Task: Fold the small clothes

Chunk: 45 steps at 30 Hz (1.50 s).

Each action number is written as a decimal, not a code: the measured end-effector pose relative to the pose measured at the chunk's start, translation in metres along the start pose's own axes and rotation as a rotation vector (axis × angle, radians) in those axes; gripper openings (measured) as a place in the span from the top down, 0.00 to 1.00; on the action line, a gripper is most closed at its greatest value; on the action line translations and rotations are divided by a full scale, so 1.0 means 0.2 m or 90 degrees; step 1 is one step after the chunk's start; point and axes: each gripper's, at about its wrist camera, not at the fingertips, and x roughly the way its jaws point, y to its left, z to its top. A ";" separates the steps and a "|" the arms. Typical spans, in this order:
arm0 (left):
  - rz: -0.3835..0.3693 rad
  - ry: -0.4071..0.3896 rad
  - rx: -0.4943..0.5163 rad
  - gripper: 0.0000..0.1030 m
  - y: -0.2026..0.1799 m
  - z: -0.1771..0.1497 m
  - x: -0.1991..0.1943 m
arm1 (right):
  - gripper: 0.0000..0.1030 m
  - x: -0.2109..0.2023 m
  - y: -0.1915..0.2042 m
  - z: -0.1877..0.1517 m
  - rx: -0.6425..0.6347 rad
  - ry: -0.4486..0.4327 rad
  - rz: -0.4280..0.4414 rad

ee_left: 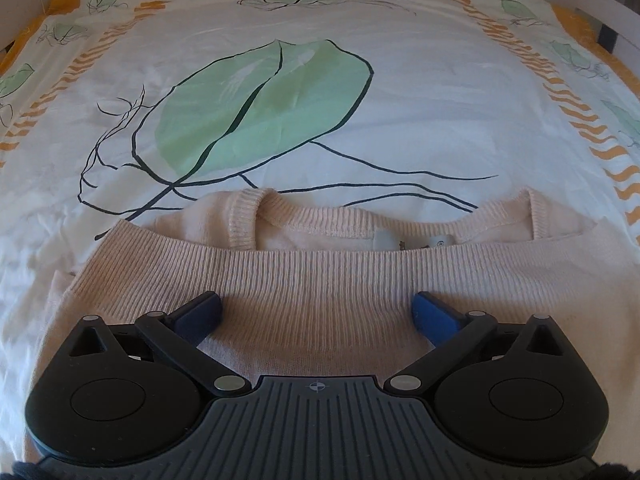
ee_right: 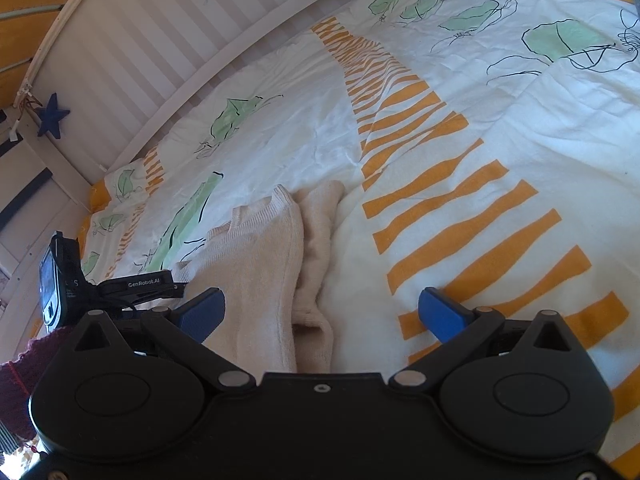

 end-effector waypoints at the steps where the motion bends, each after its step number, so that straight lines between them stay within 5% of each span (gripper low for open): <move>1: 0.001 0.001 0.007 0.00 0.00 0.00 0.00 | 0.00 0.00 0.00 0.00 -0.002 0.000 0.001; 7: 0.012 -0.038 0.024 0.02 0.00 0.02 -0.11 | 0.00 0.00 -0.01 -0.01 0.003 0.000 0.005; 15: -0.043 -0.080 0.006 0.02 0.04 -0.12 -0.35 | 0.00 0.03 0.00 -0.02 -0.006 0.006 0.019; 32: -0.047 -0.071 -0.004 0.02 0.17 -0.61 -0.62 | 0.00 0.05 0.01 -0.08 -0.032 -0.026 0.046; 40: -0.050 -0.028 0.006 0.01 0.15 -0.77 -0.57 | 0.00 0.04 0.02 -0.09 -0.041 -0.033 0.045; 45: -0.056 -0.053 -0.002 0.01 0.16 -0.84 -0.56 | 0.00 0.05 0.02 -0.10 -0.053 -0.038 0.041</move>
